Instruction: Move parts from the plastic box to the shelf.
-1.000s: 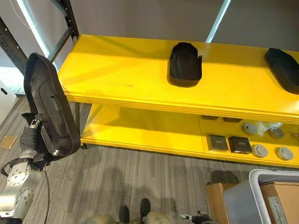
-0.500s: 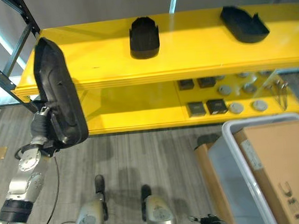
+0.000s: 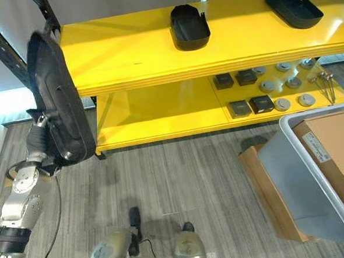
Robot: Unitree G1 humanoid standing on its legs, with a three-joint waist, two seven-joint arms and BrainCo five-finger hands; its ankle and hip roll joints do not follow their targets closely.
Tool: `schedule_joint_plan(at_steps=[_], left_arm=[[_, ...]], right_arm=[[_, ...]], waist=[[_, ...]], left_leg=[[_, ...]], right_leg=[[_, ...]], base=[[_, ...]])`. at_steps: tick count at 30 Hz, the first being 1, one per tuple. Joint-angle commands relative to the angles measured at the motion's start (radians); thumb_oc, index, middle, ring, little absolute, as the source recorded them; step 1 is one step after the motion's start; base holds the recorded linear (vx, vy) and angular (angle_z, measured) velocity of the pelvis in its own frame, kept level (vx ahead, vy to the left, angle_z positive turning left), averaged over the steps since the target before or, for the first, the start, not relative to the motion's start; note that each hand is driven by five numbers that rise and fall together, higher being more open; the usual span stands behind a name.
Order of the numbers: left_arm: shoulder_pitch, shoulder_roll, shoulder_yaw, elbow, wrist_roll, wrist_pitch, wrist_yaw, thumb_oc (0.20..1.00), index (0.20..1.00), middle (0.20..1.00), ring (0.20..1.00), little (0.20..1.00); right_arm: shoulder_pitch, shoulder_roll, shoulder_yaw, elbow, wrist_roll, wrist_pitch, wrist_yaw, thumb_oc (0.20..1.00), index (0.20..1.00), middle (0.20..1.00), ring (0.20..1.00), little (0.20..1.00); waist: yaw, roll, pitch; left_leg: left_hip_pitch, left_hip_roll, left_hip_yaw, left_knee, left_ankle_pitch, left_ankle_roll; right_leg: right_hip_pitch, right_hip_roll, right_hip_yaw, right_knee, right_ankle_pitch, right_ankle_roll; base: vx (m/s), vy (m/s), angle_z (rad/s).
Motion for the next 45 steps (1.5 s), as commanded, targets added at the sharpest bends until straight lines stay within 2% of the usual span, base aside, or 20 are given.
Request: schedule_joint_plan(at_steps=[1, 11, 14, 23, 24, 25, 30, 32, 35, 39, 41, 43, 45], left_arm=[[-0.029, -0.003, 0.015, -0.115, 0.024, -0.039, -0.012, 0.2, 0.2, 0.2, 0.2, 0.2], [-0.039, 0.0, 0.004, -0.114, 0.021, -0.035, -0.008, 0.2, 0.2, 0.2, 0.2, 0.2], [-0.027, 0.001, 0.005, -0.113, 0.022, -0.043, -0.023, 0.2, 0.2, 0.2, 0.2, 0.2], [-0.014, 0.001, 0.009, -0.107, 0.023, -0.053, -0.039, 0.2, 0.2, 0.2, 0.2, 0.2], [0.015, -0.043, 0.086, -0.065, 0.073, -0.178, 0.065, 0.2, 0.2, 0.2, 0.2, 0.2], [0.016, -0.045, 0.082, -0.066, 0.074, -0.172, 0.062, 0.2, 0.2, 0.2, 0.2, 0.2], [0.022, -0.049, 0.077, -0.046, 0.078, -0.158, 0.068, 0.2, 0.2, 0.2, 0.2, 0.2], [0.023, -0.046, 0.078, -0.032, 0.072, -0.164, 0.063, 0.2, 0.2, 0.2, 0.2, 0.2], [0.025, -0.041, 0.083, -0.035, 0.071, -0.151, 0.053, 0.2, 0.2, 0.2, 0.2, 0.2], [0.016, -0.028, 0.089, -0.038, 0.08, -0.133, 0.042, 0.2, 0.2, 0.2, 0.2, 0.2], [0.007, -0.024, 0.087, -0.035, 0.076, -0.125, 0.039, 0.2, 0.2, 0.2, 0.2, 0.2], [-0.01, -0.019, 0.075, -0.028, 0.087, -0.121, 0.045, 0.2, 0.2, 0.2, 0.2, 0.2], [-0.019, -0.02, 0.072, -0.026, 0.097, -0.122, 0.048, 0.2, 0.2, 0.2, 0.2, 0.2]], right_arm=[[-0.011, -0.016, 0.037, 0.029, 0.005, -0.001, -0.008, 1.0, 1.0, 1.0, 1.0, 1.0], [-0.016, -0.021, 0.034, 0.013, 0.011, 0.046, 0.012, 1.0, 1.0, 1.0, 1.0, 1.0], [-0.015, -0.022, 0.041, 0.017, 0.017, 0.013, 0.035, 1.0, 1.0, 1.0, 1.0, 1.0], [-0.005, -0.033, 0.062, -0.042, 0.03, -0.005, 0.096, 1.0, 1.0, 1.0, 1.0, 1.0], [-0.011, -0.032, 0.018, -0.099, 0.15, -0.042, 0.185, 1.0, 1.0, 1.0, 1.0, 1.0], [-0.007, -0.033, 0.017, -0.098, 0.157, -0.051, 0.181, 1.0, 1.0, 1.0, 1.0, 1.0], [-0.001, -0.04, 0.008, -0.109, 0.163, -0.011, 0.177, 1.0, 1.0, 1.0, 1.0, 1.0], [0.006, -0.036, 0.007, -0.093, 0.145, -0.018, 0.184, 1.0, 1.0, 1.0, 1.0, 1.0], [0.01, -0.026, 0.008, -0.07, 0.145, -0.028, 0.182, 1.0, 1.0, 1.0, 1.0, 1.0], [0.008, -0.013, 0.008, -0.071, 0.142, -0.024, 0.168, 1.0, 1.0, 1.0, 1.0, 1.0], [0.008, -0.011, 0.008, -0.076, 0.155, -0.022, 0.164, 1.0, 1.0, 1.0, 1.0, 1.0], [0.013, -0.011, -0.001, -0.086, 0.168, -0.031, 0.161, 1.0, 1.0, 1.0, 1.0, 1.0], [0.029, -0.016, -0.015, -0.117, 0.173, -0.035, 0.166, 1.0, 1.0, 1.0, 1.0, 1.0]], waist=[[-0.006, -0.034, -0.07], [0.002, -0.042, -0.069], [0.009, -0.043, -0.069], [0.007, -0.046, -0.072], [0.058, -0.088, -0.04], [0.057, -0.088, -0.044], [0.045, -0.087, -0.076], [0.042, -0.085, -0.087], [0.042, -0.075, -0.103], [0.038, -0.058, -0.11], [0.034, -0.053, -0.11], [0.019, -0.039, -0.104], [0.004, -0.015, -0.085]], left_leg=[[-0.055, 0.072, -0.03, 0.045, 0.003, -0.019], [-0.062, 0.089, -0.021, 0.034, 0.014, -0.028], [-0.058, 0.09, -0.024, 0.03, 0.014, -0.029], [-0.04, 0.089, -0.023, 0.012, 0.014, -0.029], [-0.108, 0.08, 0.026, 0.015, 0.031, -0.029], [-0.105, 0.082, 0.025, 0.015, 0.033, -0.03], [-0.079, 0.085, 0.024, 0.016, 0.025, -0.03], [-0.064, 0.077, 0.016, 0.021, 0.011, -0.025], [-0.027, 0.041, -0.002, 0.028, -0.025, 0.001], [-0.002, 0.004, 0.003, 0.031, -0.055, 0.043], [0.003, -0.012, 0.008, 0.03, -0.062, 0.063], [0.015, -0.04, 0.01, 0.028, -0.076, 0.103], [0.035, -0.06, 0.009, 0.033, -0.098, 0.128]], right_leg=[[0.029, 0.006, -0.033, -0.106, 0.092, -0.023], [0.027, 0.018, -0.048, -0.128, 0.1, -0.025], [0.028, 0.018, -0.056, -0.128, 0.1, -0.025], [0.026, 0.018, -0.06, -0.128, 0.1, -0.025], [0.029, 0.06, -0.183, -0.141, 0.084, -0.04], [0.031, 0.062, -0.185, -0.14, 0.083, -0.042], [0.04, 0.062, -0.183, -0.134, 0.079, -0.046], [0.041, 0.054, -0.177, -0.127, 0.077, -0.044], [0.036, 0.026, -0.161, -0.084, 0.068, -0.032], [0.009, -0.008, -0.14, 0.038, 0.036, -0.015], [-0.015, -0.021, -0.132, 0.113, 0.042, -0.006], [-0.107, -0.042, -0.105, 0.313, 0.089, 0.019], [-0.201, -0.057, -0.092, 0.53, 0.135, 0.014]], base=[[-0.02, -0.03, 0.18], [-0.02, -0.015, 0.0], [0.0, -0.005, -0.01], [-0.01, 0.001, 0.01], [0.0, 0.0, 0.0], [0.06, 0.007, 0.05], [0.13, 0.055, 0.03], [0.19, 0.163, -0.02], [0.21, 0.235, -0.03], [0.16, 0.242, -0.02], [0.12, 0.215, 0.0], [0.14, 0.311, -0.15], [0.14, 0.298, -0.08]])
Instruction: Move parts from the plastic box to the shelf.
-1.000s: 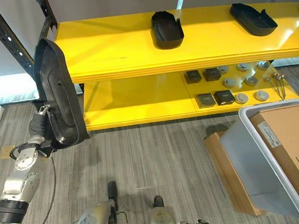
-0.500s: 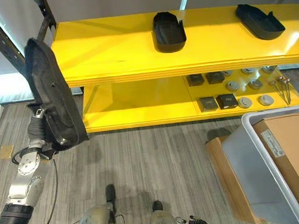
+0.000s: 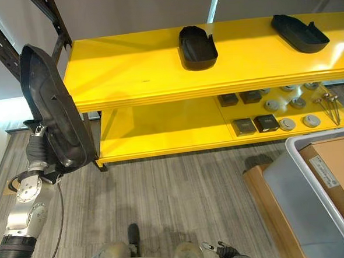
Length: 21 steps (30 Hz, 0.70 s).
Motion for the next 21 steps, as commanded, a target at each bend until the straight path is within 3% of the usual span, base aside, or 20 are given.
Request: schedule_joint_plan(at_steps=[1, 3, 5, 8, 9, 10, 11, 16, 21], left_arm=[[-0.056, 0.041, 0.04, -0.046, 0.047, -0.064, 0.002, 0.2, 0.2, 0.2, 0.2, 0.2], [-0.053, 0.042, 0.043, -0.051, 0.044, -0.066, 0.011, 0.2, 0.2, 0.2, 0.2, 0.2], [-0.054, 0.041, 0.042, -0.061, 0.042, -0.063, 0.022, 0.2, 0.2, 0.2, 0.2, 0.2], [-0.046, 0.049, 0.046, -0.098, 0.047, -0.033, 0.019, 0.2, 0.2, 0.2, 0.2, 0.2], [-0.045, 0.049, 0.047, -0.1, 0.047, -0.032, 0.019, 0.2, 0.2, 0.2, 0.2, 0.2], [-0.027, 0.064, 0.052, -0.114, 0.036, -0.025, -0.002, 0.2, 0.2, 0.2, 0.2, 0.2], [-0.016, 0.07, 0.056, -0.116, 0.03, -0.027, -0.013, 0.2, 0.2, 0.2, 0.2, 0.2], [0.037, 0.083, 0.076, -0.132, 0.012, -0.045, -0.063, 0.2, 0.2, 0.2, 0.2, 0.2], [0.041, 0.074, 0.077, -0.14, -0.023, -0.006, -0.059, 0.2, 0.2, 0.2, 0.2, 0.2]], right_arm=[[0.045, 0.001, 0.001, -0.046, 0.023, -0.006, 0.0, 1.0, 1.0, 1.0, 1.0, 1.0], [0.049, -0.004, -0.004, -0.061, 0.008, -0.004, 0.009, 1.0, 1.0, 1.0, 1.0, 1.0], [0.046, -0.009, -0.003, -0.061, 0.003, -0.012, 0.02, 1.0, 1.0, 1.0, 1.0, 1.0], [0.038, -0.003, -0.018, -0.033, 0.004, -0.035, 0.043, 1.0, 1.0, 1.0, 1.0, 1.0], [0.038, -0.003, -0.017, -0.033, 0.004, -0.035, 0.043, 1.0, 1.0, 1.0, 1.0, 1.0], [0.048, 0.007, -0.033, -0.028, -0.003, -0.043, 0.052, 1.0, 1.0, 1.0, 1.0, 1.0], [0.055, 0.01, -0.04, -0.029, -0.007, -0.045, 0.055, 1.0, 1.0, 1.0, 1.0, 1.0], [0.096, 0.022, -0.059, -0.051, -0.012, -0.052, 0.063, 1.0, 1.0, 1.0, 1.0, 1.0], [0.073, 0.003, -0.048, -0.047, 0.023, -0.027, 0.047, 1.0, 1.0, 1.0, 1.0, 1.0]], waist=[[-0.022, 0.014, -0.006], [-0.035, 0.022, 0.009], [-0.051, 0.014, 0.025], [-0.068, -0.046, 0.03], [-0.07, -0.042, 0.033], [-0.073, -0.058, 0.032], [-0.075, -0.059, 0.035], [-0.072, -0.082, 0.029], [-0.076, -0.093, -0.012]], left_leg=[[-0.042, -0.015, -0.027, 0.046, -0.11, 0.046], [-0.021, -0.027, -0.031, 0.051, -0.124, 0.049], [0.001, -0.042, -0.039, 0.057, -0.141, 0.038], [0.034, -0.078, -0.06, 0.095, -0.206, 0.021], [0.039, -0.072, -0.063, 0.099, -0.212, 0.02], [0.054, -0.07, -0.076, 0.13, -0.246, 0.018], [0.064, -0.062, -0.082, 0.145, -0.26, 0.017], [0.091, -0.027, -0.083, 0.21, -0.315, 0.012], [0.125, 0.049, -0.061, 0.238, -0.333, -0.015]], right_leg=[[-0.132, 0.014, -0.015, 0.244, 0.147, -0.015], [-0.189, 0.027, -0.002, 0.279, 0.19, -0.018], [-0.215, 0.052, -0.003, 0.174, 0.22, -0.015], [-0.191, 0.033, 0.013, -0.275, 0.274, 0.022], [-0.175, 0.038, 0.007, -0.291, 0.28, 0.022], [-0.188, 0.02, 0.027, -0.442, 0.307, 0.043], [-0.185, 0.015, 0.029, -0.48, 0.319, 0.05], [-0.171, -0.039, 0.01, -0.496, 0.349, 0.069], [-0.128, -0.028, 0.01, -0.385, 0.275, 0.057]], base=[[0.1, 0.179, 0.04], [0.13, 0.1, -0.07], [0.24, -0.052, -0.31], [0.32, -0.205, 0.1], [0.45, -0.254, 0.55], [0.41, -0.205, 0.48], [0.52, -0.275, 0.24], [0.39, -0.207, 0.42], [0.37, -0.221, 0.34]])
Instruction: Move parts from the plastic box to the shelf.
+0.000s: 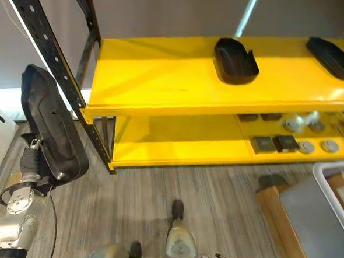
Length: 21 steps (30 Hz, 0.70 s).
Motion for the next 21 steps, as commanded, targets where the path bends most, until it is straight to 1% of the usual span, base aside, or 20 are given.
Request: schedule_joint_plan(at_steps=[1, 2, 3, 5, 6, 7, 8, 9, 10, 11, 12, 13, 14, 15, 16, 17, 18, 19, 20, 21], left_arm=[[-0.062, 0.035, 0.014, -0.141, -0.017, -0.051, -0.016, 0.2, 0.2, 0.2, 0.2, 0.2], [-0.062, 0.026, 0.009, -0.149, -0.02, -0.047, -0.016, 0.2, 0.2, 0.2, 0.2, 0.2], [-0.068, 0.02, 0.004, -0.153, -0.02, -0.041, -0.008, 0.2, 0.2, 0.2, 0.2, 0.2], [-0.084, 0.008, -0.004, -0.151, -0.033, -0.026, 0.007, 0.2, 0.2, 0.2, 0.2, 0.2], [-0.09, 0.002, -0.01, -0.144, -0.049, -0.021, 0.01, 0.2, 0.2, 0.2, 0.2, 0.2], [-0.094, -0.007, -0.017, -0.138, -0.049, -0.023, 0.017, 0.2, 0.2, 0.2, 0.2, 0.2], [-0.094, -0.014, -0.022, -0.136, -0.039, -0.023, 0.022, 0.2, 0.2, 0.2, 0.2, 0.2], [-0.092, -0.022, -0.029, -0.136, -0.031, -0.024, 0.026, 0.2, 0.2, 0.2, 0.2, 0.2], [-0.089, -0.026, -0.035, -0.135, -0.025, -0.027, 0.028, 0.2, 0.2, 0.2, 0.2, 0.2], [-0.089, -0.028, -0.039, -0.132, -0.02, -0.031, 0.029, 0.2, 0.2, 0.2, 0.2, 0.2], [-0.092, -0.031, -0.053, -0.13, 0.001, -0.035, 0.02, 0.2, 0.2, 0.2, 0.2, 0.2], [-0.104, -0.028, -0.066, -0.119, 0.009, -0.048, 0.014, 0.2, 0.2, 0.2, 0.2, 0.2], [-0.107, -0.027, -0.068, -0.116, 0.012, -0.052, 0.01, 0.2, 0.2, 0.2, 0.2, 0.2], [-0.116, -0.02, -0.075, -0.108, 0.03, -0.072, -0.001, 0.2, 0.2, 0.2, 0.2, 0.2], [-0.116, -0.02, -0.075, -0.108, 0.03, -0.072, -0.001, 0.2, 0.2, 0.2, 0.2, 0.2], [-0.118, -0.005, -0.075, -0.111, 0.096, -0.108, -0.006, 0.2, 0.2, 0.2, 0.2, 0.2], [-0.117, 0.02, -0.074, -0.127, 0.204, -0.197, 0.029, 0.2, 0.2, 0.2, 0.2, 0.2], [-0.124, 0.048, -0.07, -0.152, 0.299, -0.295, 0.069, 0.2, 0.2, 0.2, 0.2, 0.2], [-0.136, 0.063, -0.068, -0.189, 0.326, -0.305, 0.076, 0.2, 0.2, 0.2, 0.2, 0.2], [-0.148, 0.075, -0.07, -0.218, 0.315, -0.301, 0.059, 0.2, 0.2, 0.2, 0.2, 0.2]], right_arm=[[-0.031, -0.035, 0.021, 0.026, 0.031, 0.0, -0.003, 1.0, 1.0, 1.0, 1.0, 1.0], [-0.042, -0.04, 0.033, 0.014, 0.021, 0.005, 0.003, 1.0, 1.0, 1.0, 1.0, 1.0], [-0.046, -0.043, 0.042, 0.011, 0.021, 0.007, -0.003, 1.0, 1.0, 1.0, 1.0, 1.0], [-0.055, -0.049, 0.049, 0.027, 0.024, 0.003, -0.011, 1.0, 1.0, 1.0, 1.0, 1.0], [-0.06, -0.054, 0.052, 0.04, 0.024, -0.001, -0.007, 1.0, 1.0, 1.0, 1.0, 1.0], [-0.066, -0.06, 0.055, 0.051, 0.018, -0.003, 0.004, 1.0, 1.0, 1.0, 1.0, 1.0], [-0.068, -0.064, 0.058, 0.053, 0.007, -0.001, 0.012, 1.0, 1.0, 1.0, 1.0, 1.0], [-0.07, -0.07, 0.063, 0.056, -0.007, 0.001, 0.022, 1.0, 1.0, 1.0, 1.0, 1.0], [-0.068, -0.074, 0.067, 0.059, -0.013, 0.001, 0.027, 1.0, 1.0, 1.0, 1.0, 1.0], [-0.066, -0.075, 0.068, 0.061, -0.015, -0.001, 0.027, 1.0, 1.0, 1.0, 1.0, 1.0], [-0.06, -0.08, 0.068, 0.065, -0.008, -0.012, 0.018, 1.0, 1.0, 1.0, 1.0, 1.0], [-0.064, -0.087, 0.069, 0.075, 0.005, -0.026, 0.01, 1.0, 1.0, 1.0, 1.0, 1.0], [-0.067, -0.088, 0.068, 0.079, 0.008, -0.029, 0.01, 1.0, 1.0, 1.0, 1.0, 1.0], [-0.082, -0.092, 0.064, 0.092, 0.005, -0.035, 0.012, 1.0, 1.0, 1.0, 1.0, 1.0], [-0.082, -0.092, 0.064, 0.092, 0.005, -0.035, 0.012, 1.0, 1.0, 1.0, 1.0, 1.0], [-0.089, -0.089, 0.063, 0.091, -0.01, -0.036, 0.01, 1.0, 1.0, 1.0, 1.0, 1.0], [-0.085, -0.08, 0.069, 0.079, -0.003, -0.035, -0.007, 1.0, 1.0, 1.0, 1.0, 1.0], [-0.079, -0.067, 0.069, 0.06, 0.021, -0.021, -0.031, 1.0, 1.0, 1.0, 1.0, 1.0], [-0.079, -0.064, 0.07, 0.06, 0.038, -0.019, -0.033, 1.0, 1.0, 1.0, 1.0, 1.0], [-0.077, -0.062, 0.071, 0.062, 0.054, -0.023, -0.033, 1.0, 1.0, 1.0, 1.0, 1.0]], waist=[[-0.037, 0.005, -0.054], [-0.041, 0.001, -0.069], [-0.046, 0.0, -0.077], [-0.052, -0.001, -0.087], [-0.054, -0.002, -0.09], [-0.055, -0.001, -0.096], [-0.055, 0.0, -0.1], [-0.052, 0.001, -0.101], [-0.048, -0.002, -0.098], [-0.048, -0.001, -0.099], [-0.037, -0.007, -0.081], [-0.036, 0.001, -0.064], [-0.036, 0.004, -0.06], [-0.039, 0.023, -0.048], [-0.039, 0.023, -0.048], [-0.035, 0.038, -0.037], [-0.027, 0.054, -0.03], [-0.022, 0.051, -0.031], [-0.018, 0.048, -0.035], [-0.015, 0.049, -0.044]], left_leg=[[0.005, 0.179, 0.118, 0.007, -0.07, -0.022], [0.031, 0.212, 0.131, -0.001, -0.073, -0.039], [0.035, 0.229, 0.138, 0.002, -0.07, -0.048], [0.018, 0.263, 0.145, 0.048, -0.037, -0.062], [0.004, 0.281, 0.148, 0.093, -0.015, -0.071], [-0.017, 0.299, 0.145, 0.156, 0.019, -0.084], [-0.035, 0.307, 0.139, 0.2, 0.05, -0.094], [-0.071, 0.313, 0.129, 0.283, 0.105, -0.107], [-0.116, 0.309, 0.115, 0.369, 0.149, -0.114], [-0.158, 0.308, 0.099, 0.431, 0.167, -0.118], [-0.306, 0.289, 0.062, 0.569, 0.22, -0.112], [-0.372, 0.299, 0.08, 0.541, 0.244, -0.11], [-0.376, 0.301, 0.084, 0.532, 0.246, -0.111], [-0.357, 0.31, 0.123, 0.379, 0.249, -0.112], [-0.357, 0.31, 0.123, 0.379, 0.249, -0.112], [-0.328, 0.302, 0.151, 0.197, 0.285, -0.119], [-0.336, 0.29, 0.139, 0.084, 0.315, -0.124], [-0.322, 0.275, 0.11, 0.043, 0.297, -0.11], [-0.298, 0.259, 0.088, -0.003, 0.251, -0.099], [-0.264, 0.241, 0.066, -0.054, 0.221, -0.096]], right_leg=[[-0.051, -0.01, 0.01, 0.036, -0.016, 0.056], [-0.043, 0.012, 0.01, 0.076, -0.033, 0.035], [-0.037, 0.03, 0.012, 0.082, -0.048, 0.021], [-0.028, 0.062, 0.017, 0.089, -0.074, -0.005], [-0.022, 0.078, 0.017, 0.09, -0.086, -0.021], [-0.014, 0.098, 0.019, 0.088, -0.1, -0.043], [-0.007, 0.113, 0.02, 0.083, -0.108, -0.058], [0.007, 0.129, 0.02, 0.073, -0.115, -0.077], [0.022, 0.14, 0.022, 0.061, -0.118, -0.093], [0.028, 0.148, 0.019, 0.053, -0.117, -0.103], [0.051, 0.16, 0.024, 0.037, -0.115, -0.125], [0.073, 0.173, 0.024, 0.025, -0.121, -0.128], [0.078, 0.176, 0.023, 0.022, -0.122, -0.128], [0.093, 0.183, 0.018, 0.011, -0.135, -0.12], [0.093, 0.183, 0.018, 0.011, -0.135, -0.12], [0.115, 0.182, 0.018, 0.0, -0.139, -0.107], [0.135, 0.185, 0.024, -0.004, -0.143, -0.096], [0.144, 0.171, 0.031, -0.002, -0.145, -0.092], [0.14, 0.162, 0.036, 0.0, -0.146, -0.085], [0.128, 0.154, 0.037, -0.001, -0.141, -0.076]], base=[[0.44, -0.312, 0.21], [0.41, -0.311, 0.08], [0.45, -0.363, 0.11], [0.3, -0.269, 0.01], [0.27, -0.253, -0.11], [0.26, -0.24, -0.15], [0.24, -0.222, -0.18], [0.19, -0.187, -0.29], [0.14, -0.163, -0.33], [0.09, -0.173, -0.33], [0.05, -0.129, -0.27], [0.03, -0.093, 0.05], [0.04, 0.057, 0.14], [0.04, 0.071, -0.02], [0.09, 0.166, -0.25], [0.13, 0.174, -0.31], [0.19, 0.224, -0.08], [0.15, 0.16, -0.12], [0.09, 0.116, -0.3], [0.05, 0.088, -0.5]])
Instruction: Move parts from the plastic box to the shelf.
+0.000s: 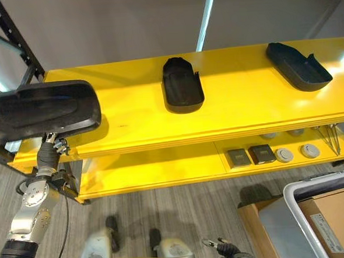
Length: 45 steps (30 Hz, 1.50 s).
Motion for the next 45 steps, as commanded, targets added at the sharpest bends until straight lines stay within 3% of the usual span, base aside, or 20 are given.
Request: schedule_joint_plan(at_steps=[1, 7, 11, 15, 19, 22, 27, 35, 39, 45], left_arm=[[-0.086, 0.057, 0.026, -0.203, 0.121, -0.215, 0.005, 0.2, 0.2, 0.2, 0.2, 0.2], [-0.135, 0.023, -0.091, -0.232, 0.153, -0.2, -0.068, 0.2, 0.2, 0.2, 0.2, 0.2], [-0.152, 0.026, -0.136, -0.227, 0.164, -0.172, -0.022, 0.2, 0.2, 0.2, 0.2, 0.2], [-0.139, 0.052, -0.111, -0.202, 0.15, -0.095, 0.03, 0.2, 0.2, 0.2, 0.2, 0.2], [-0.177, 0.111, -0.041, -0.105, 0.138, -0.049, 0.079, 0.2, 0.2, 0.2, 0.2, 0.2], [-0.261, 0.186, -0.007, -0.011, 0.149, 0.028, 0.093, 0.2, 0.2, 0.2, 0.2, 0.2], [-0.425, 0.31, -0.054, 0.258, 0.128, 0.125, 0.077, 0.2, 0.2, 0.2, 0.2, 0.2], [-0.6, 0.294, -0.16, 0.613, 0.093, 0.206, 0.031, 0.2, 0.2, 0.2, 0.2, 0.2], [-0.651, 0.287, -0.194, 0.666, 0.073, 0.222, 0.011, 0.2, 0.2, 0.2, 0.2, 0.2], [-0.748, 0.295, -0.251, 0.766, 0.155, 0.263, -0.005, 0.2, 0.2, 0.2, 0.2, 0.2]], right_arm=[[0.053, -0.018, 0.007, -0.034, 0.052, -0.015, -0.022, 1.0, 1.0, 1.0, 1.0, 1.0], [0.08, 0.02, 0.032, -0.047, -0.004, -0.035, -0.02, 1.0, 1.0, 1.0, 1.0, 1.0], [0.078, 0.023, 0.038, -0.038, -0.028, -0.033, -0.026, 1.0, 1.0, 1.0, 1.0, 1.0], [0.085, 0.014, 0.034, -0.037, -0.052, -0.018, -0.021, 1.0, 1.0, 1.0, 1.0, 1.0], [0.095, -0.005, 0.038, -0.05, -0.083, -0.007, 0.006, 1.0, 1.0, 1.0, 1.0, 1.0], [0.096, -0.024, 0.056, -0.058, -0.1, 0.01, 0.017, 1.0, 1.0, 1.0, 1.0, 1.0], [0.093, -0.062, 0.09, -0.068, -0.129, 0.035, 0.053, 1.0, 1.0, 1.0, 1.0, 1.0], [0.078, -0.088, 0.136, -0.037, -0.146, 0.034, 0.08, 1.0, 1.0, 1.0, 1.0, 1.0], [0.062, -0.099, 0.148, -0.031, -0.132, 0.031, 0.085, 1.0, 1.0, 1.0, 1.0, 1.0], [0.048, -0.114, 0.167, -0.034, -0.107, 0.027, 0.103, 1.0, 1.0, 1.0, 1.0, 1.0]], waist=[[0.019, 0.011, -0.023], [-0.01, 0.02, -0.05], [-0.023, 0.024, -0.066], [-0.028, 0.029, -0.082], [-0.035, 0.035, -0.095], [-0.05, 0.04, -0.108], [-0.085, 0.054, -0.12], [-0.125, 0.063, -0.094], [-0.137, 0.064, -0.072], [-0.164, 0.066, -0.031]], left_leg=[[0.116, -0.012, -0.052, 0.08, -0.052, 0.022], [0.2, -0.025, -0.02, -0.04, -0.057, 0.021], [0.223, -0.023, 0.011, -0.072, -0.054, 0.023], [0.231, -0.018, 0.041, -0.068, -0.064, 0.025], [0.244, -0.012, 0.064, -0.073, -0.069, 0.027], [0.258, -0.008, 0.077, -0.077, -0.069, 0.027], [0.269, -0.005, 0.104, -0.074, -0.071, 0.028], [0.24, 0.006, 0.132, -0.031, -0.084, 0.031], [0.218, 0.009, 0.139, -0.02, -0.083, 0.029], [0.188, 0.015, 0.151, -0.006, -0.078, 0.028]], right_leg=[[-0.026, -0.105, 0.075, -0.034, 0.055, 0.117], [-0.033, -0.115, 0.079, -0.078, 0.08, 0.15], [-0.029, -0.12, 0.082, -0.103, 0.093, 0.161], [-0.021, -0.128, 0.086, -0.121, 0.097, 0.166], [-0.011, -0.135, 0.082, -0.125, 0.093, 0.167], [-0.004, -0.138, 0.082, -0.125, 0.09, 0.17], [-0.008, -0.137, 0.096, -0.112, 0.083, 0.174], [-0.05, -0.133, 0.123, -0.07, 0.069, 0.174], [-0.07, -0.13, 0.133, -0.064, 0.069, 0.174], [-0.098, -0.126, 0.152, -0.058, 0.069, 0.171]], base=[[0.02, 0.079, -0.53], [0.0, 0.055, -0.03], [0.0, 0.048, -0.11], [0.02, 0.05, -0.11], [0.04, 0.065, -0.13], [0.07, 0.051, -0.01], [0.07, 0.054, -0.04], [0.02, 0.002, -0.09], [-0.03, -0.012, -0.1], [-0.04, -0.019, -0.07]])
